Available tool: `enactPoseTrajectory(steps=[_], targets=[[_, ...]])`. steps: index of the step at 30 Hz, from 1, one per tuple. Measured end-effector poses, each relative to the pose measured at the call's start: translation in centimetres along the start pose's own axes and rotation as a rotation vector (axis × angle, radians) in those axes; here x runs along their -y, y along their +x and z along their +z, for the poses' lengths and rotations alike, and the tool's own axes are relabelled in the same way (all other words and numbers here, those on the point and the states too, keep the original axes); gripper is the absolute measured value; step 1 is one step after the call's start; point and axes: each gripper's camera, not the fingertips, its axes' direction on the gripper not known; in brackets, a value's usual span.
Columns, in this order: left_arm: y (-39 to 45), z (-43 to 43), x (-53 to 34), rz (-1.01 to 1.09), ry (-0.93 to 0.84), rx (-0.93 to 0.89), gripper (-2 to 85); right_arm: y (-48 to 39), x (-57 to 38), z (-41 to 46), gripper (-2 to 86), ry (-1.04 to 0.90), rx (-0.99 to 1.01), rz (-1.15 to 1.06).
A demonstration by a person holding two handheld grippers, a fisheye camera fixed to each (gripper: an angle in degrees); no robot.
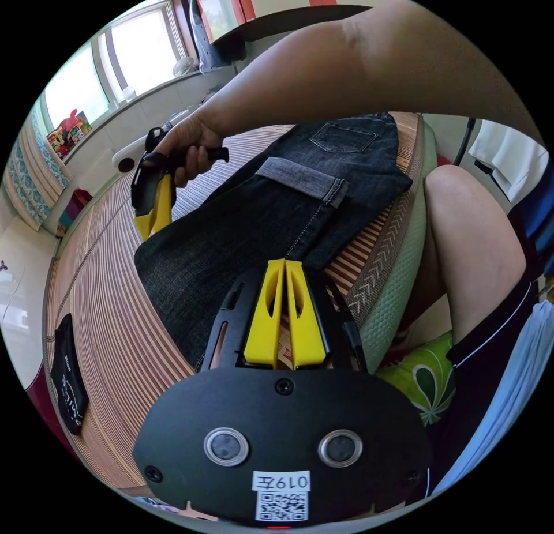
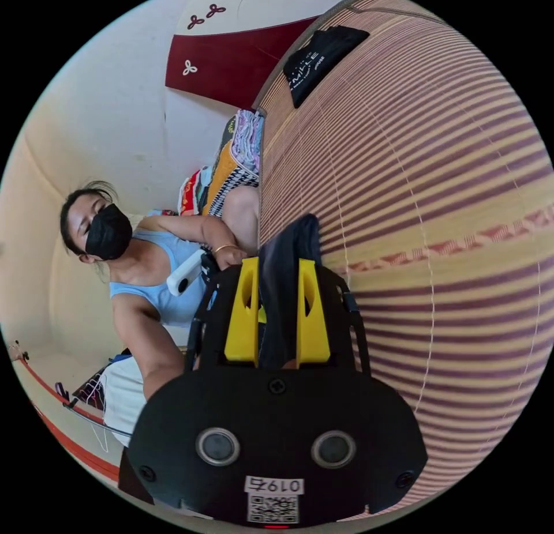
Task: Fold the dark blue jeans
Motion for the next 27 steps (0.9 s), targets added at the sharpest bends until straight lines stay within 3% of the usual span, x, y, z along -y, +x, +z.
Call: enactPoseTrajectory(steps=[9, 21, 27], targets=[[-1.7, 0.7, 0.5, -0.010, -0.017, -0.035, 0.8, 3.5, 5.3, -0.8, 2.2, -0.071, -0.001, 0.025], [-3.8, 1.3, 1.1, -0.008, -0.054, -0.052, 0.5, 0.9, 5.9, -0.8, -0.8, -0.019, -0.248, -0.063], [-4.7, 1.2, 1.1, 0.000, -0.050, -0.047, 0.5, 3.3, 3.9, -1.6, 1.3, 0.082, -0.108, 0.067]])
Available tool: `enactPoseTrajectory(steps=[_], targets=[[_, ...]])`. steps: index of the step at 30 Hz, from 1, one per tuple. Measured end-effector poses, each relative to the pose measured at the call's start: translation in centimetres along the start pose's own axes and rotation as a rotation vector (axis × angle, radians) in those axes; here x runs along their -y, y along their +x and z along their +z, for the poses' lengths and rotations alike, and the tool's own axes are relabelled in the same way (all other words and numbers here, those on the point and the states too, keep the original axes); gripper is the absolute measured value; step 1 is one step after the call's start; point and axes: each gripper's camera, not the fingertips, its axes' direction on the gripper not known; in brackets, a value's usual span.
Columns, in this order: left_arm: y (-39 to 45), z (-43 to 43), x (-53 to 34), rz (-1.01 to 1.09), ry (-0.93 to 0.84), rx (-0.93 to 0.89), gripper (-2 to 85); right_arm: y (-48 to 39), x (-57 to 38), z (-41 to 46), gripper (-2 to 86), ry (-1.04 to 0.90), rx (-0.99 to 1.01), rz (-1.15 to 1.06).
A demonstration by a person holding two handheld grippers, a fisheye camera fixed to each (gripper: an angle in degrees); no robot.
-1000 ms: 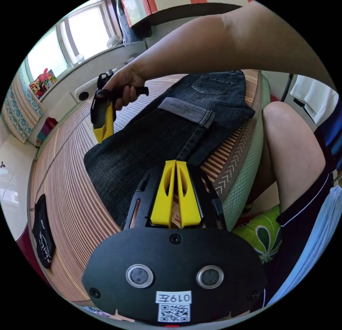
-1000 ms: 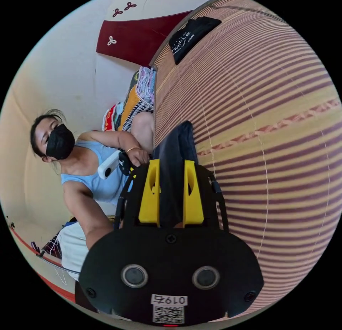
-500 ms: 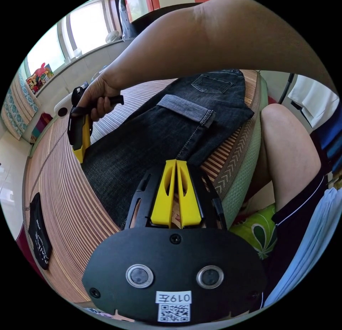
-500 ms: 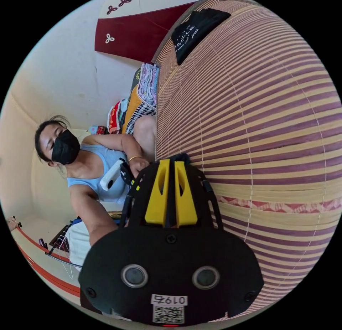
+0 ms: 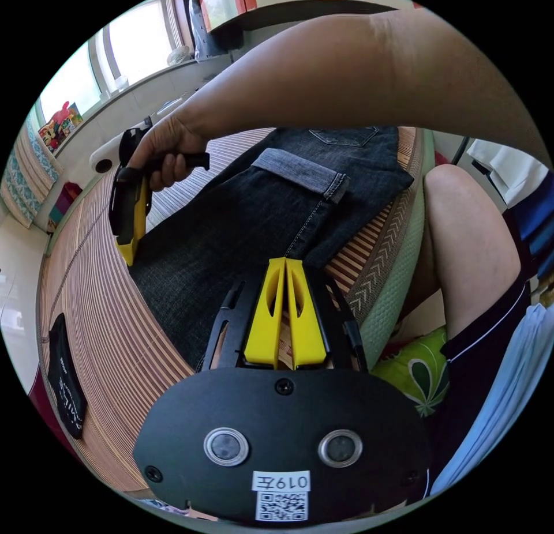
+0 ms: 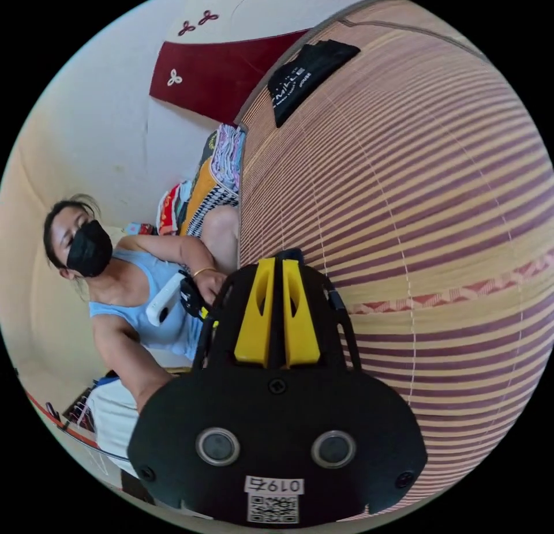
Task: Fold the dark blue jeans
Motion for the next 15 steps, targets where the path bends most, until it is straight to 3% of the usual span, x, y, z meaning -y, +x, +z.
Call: enactPoseTrajectory(steps=[8, 15], targets=[[-1.7, -0.4, -0.3, 0.002, 0.003, -0.019, 0.8, 1.2, 1.0, -0.1, 6.9, -0.049, 0.142, 0.109], [-2.5, -1.0, -0.6, 0.016, 0.005, 0.004, 0.7, 2.5, 0.1, 0.7, 1.7, -0.040, 0.211, 0.272]])
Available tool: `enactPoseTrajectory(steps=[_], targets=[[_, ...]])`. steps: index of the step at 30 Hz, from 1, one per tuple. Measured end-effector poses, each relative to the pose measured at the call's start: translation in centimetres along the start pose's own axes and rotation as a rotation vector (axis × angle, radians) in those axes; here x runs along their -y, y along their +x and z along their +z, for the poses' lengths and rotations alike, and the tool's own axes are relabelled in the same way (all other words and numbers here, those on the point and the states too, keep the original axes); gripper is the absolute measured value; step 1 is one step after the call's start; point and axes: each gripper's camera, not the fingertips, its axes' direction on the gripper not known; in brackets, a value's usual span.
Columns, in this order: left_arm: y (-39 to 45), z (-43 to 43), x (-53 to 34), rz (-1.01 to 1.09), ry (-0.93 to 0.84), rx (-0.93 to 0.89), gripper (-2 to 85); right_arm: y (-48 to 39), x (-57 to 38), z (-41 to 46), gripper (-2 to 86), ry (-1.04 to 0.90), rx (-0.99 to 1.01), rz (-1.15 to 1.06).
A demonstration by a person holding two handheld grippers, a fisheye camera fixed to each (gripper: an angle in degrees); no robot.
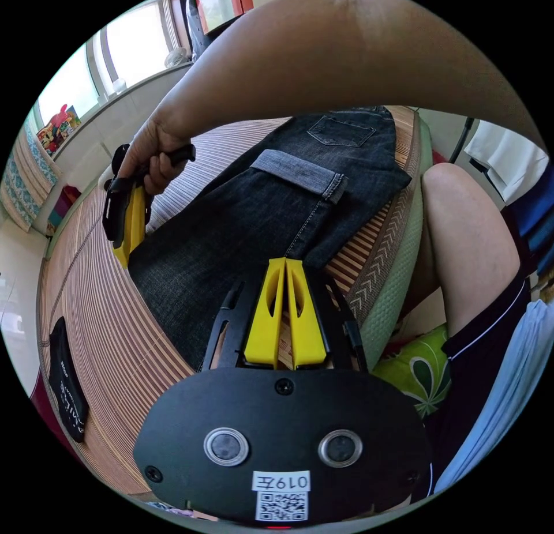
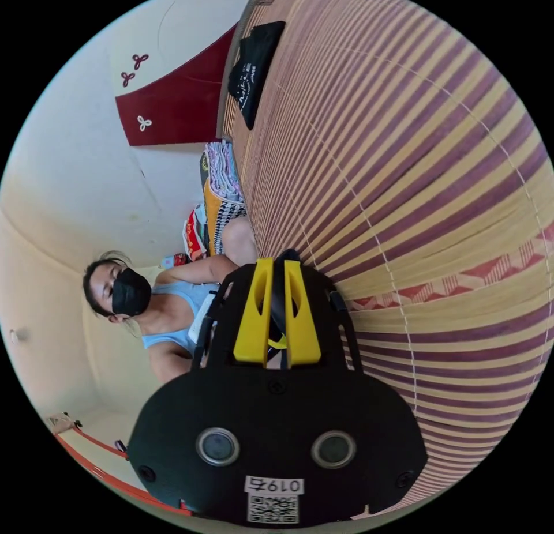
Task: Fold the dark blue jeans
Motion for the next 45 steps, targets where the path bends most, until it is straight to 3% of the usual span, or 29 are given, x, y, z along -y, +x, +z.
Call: enactPoseTrajectory(steps=[3, 8, 14, 22, 27, 30, 34, 37, 41, 45], targets=[[-0.5, -0.2, -0.2, 0.000, -0.003, 0.003, 0.6, -0.1, -0.9, 0.6, 0.1, 0.011, 0.010, 0.038], [-2.1, -0.7, -0.7, -0.016, -0.010, -0.021, 0.5, -7.6, -2.4, 3.7, -0.9, -0.037, -0.377, -0.185], [-3.6, -1.3, -1.3, -0.022, -0.015, -0.028, 0.4, -12.5, -6.8, 7.7, -1.0, 0.011, -0.601, -0.325], [-6.0, -2.2, -2.6, -0.043, -0.016, -0.059, 0.4, -12.9, -13.7, 10.2, 0.2, 0.189, -0.575, -0.325], [-8.2, -3.3, -3.7, -0.084, 0.005, -0.129, 0.4, -14.1, -17.6, 11.1, 7.0, 0.213, -0.519, -0.267], [-9.9, -5.8, -4.8, -0.115, 0.116, -0.193, 0.5, -17.2, -20.9, 12.6, 8.0, 0.228, -0.598, -0.274], [-13.0, -9.9, -7.3, -0.243, 0.274, 0.024, 0.5, -20.7, -28.6, 13.2, 7.2, 0.407, -0.674, -0.226], [-16.6, -9.7, -9.1, -0.430, 0.208, 0.118, 0.6, -22.0, -35.9, 14.7, 5.6, 0.599, -0.758, -0.108], [-18.9, -9.3, -11.0, -0.532, 0.180, 0.065, 0.7, -22.6, -47.5, 20.6, 2.3, 0.844, -0.896, 0.057], [-18.4, -9.0, -11.3, -0.517, 0.151, 0.099, 0.7, -21.2, -55.5, 26.0, 5.0, 0.958, -0.854, 0.177]])
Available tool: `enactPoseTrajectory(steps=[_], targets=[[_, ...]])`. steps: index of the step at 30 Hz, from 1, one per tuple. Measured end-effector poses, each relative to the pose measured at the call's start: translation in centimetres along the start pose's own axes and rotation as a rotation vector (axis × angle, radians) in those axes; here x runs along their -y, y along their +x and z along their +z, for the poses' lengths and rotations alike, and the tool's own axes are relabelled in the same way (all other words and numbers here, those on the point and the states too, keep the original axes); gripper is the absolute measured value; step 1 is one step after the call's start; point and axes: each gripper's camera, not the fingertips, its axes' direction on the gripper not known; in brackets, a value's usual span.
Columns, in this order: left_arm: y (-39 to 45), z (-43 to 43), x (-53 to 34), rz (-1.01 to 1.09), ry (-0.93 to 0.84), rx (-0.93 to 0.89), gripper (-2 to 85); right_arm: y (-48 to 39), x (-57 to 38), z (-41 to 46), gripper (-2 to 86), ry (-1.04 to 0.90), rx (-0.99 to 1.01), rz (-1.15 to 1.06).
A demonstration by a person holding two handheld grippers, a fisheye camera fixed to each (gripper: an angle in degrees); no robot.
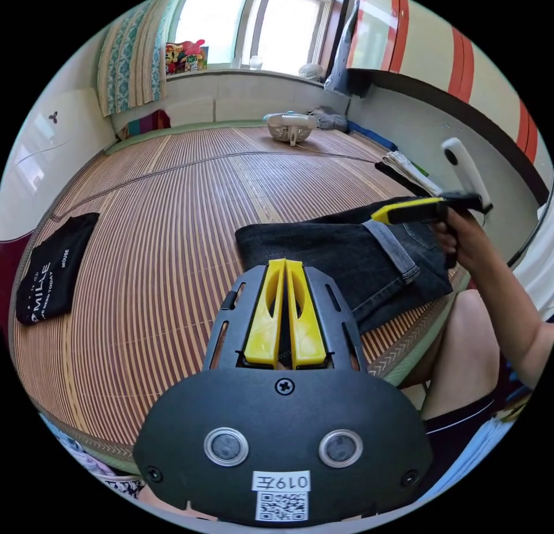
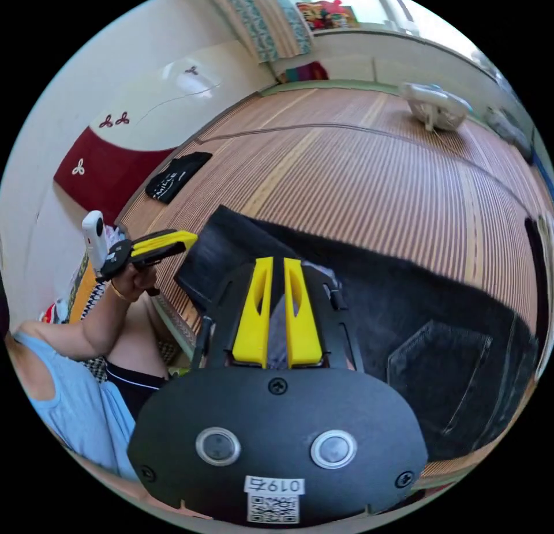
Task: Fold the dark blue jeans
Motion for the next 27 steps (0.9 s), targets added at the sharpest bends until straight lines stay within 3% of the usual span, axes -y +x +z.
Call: enactPoseTrajectory(steps=[5, 10, 14, 24, 27], targets=[[0.3, 0.5, -1.1, 0.013, -0.017, 0.066, 0.6, 1.1, -7.6, -2.4, 6.5, 0.097, 0.071, 0.121], [0.7, 1.5, -2.9, 0.056, -0.035, 0.095, 0.6, -0.6, -10.9, -2.7, 1.4, 0.067, -0.090, 0.051], [1.5, 2.0, -3.7, 0.095, -0.059, 0.115, 0.6, 0.0, -12.7, -4.1, -0.7, 0.072, -0.039, 0.053], [1.9, -3.6, -8.5, 0.040, 0.042, 0.002, 0.9, -1.4, -16.5, -9.4, 3.7, 0.139, -0.007, 0.015], [4.0, -4.9, -11.3, 0.093, 0.048, 0.061, 1.3, -1.8, -17.4, -10.2, 4.0, 0.122, -0.004, 0.020]])
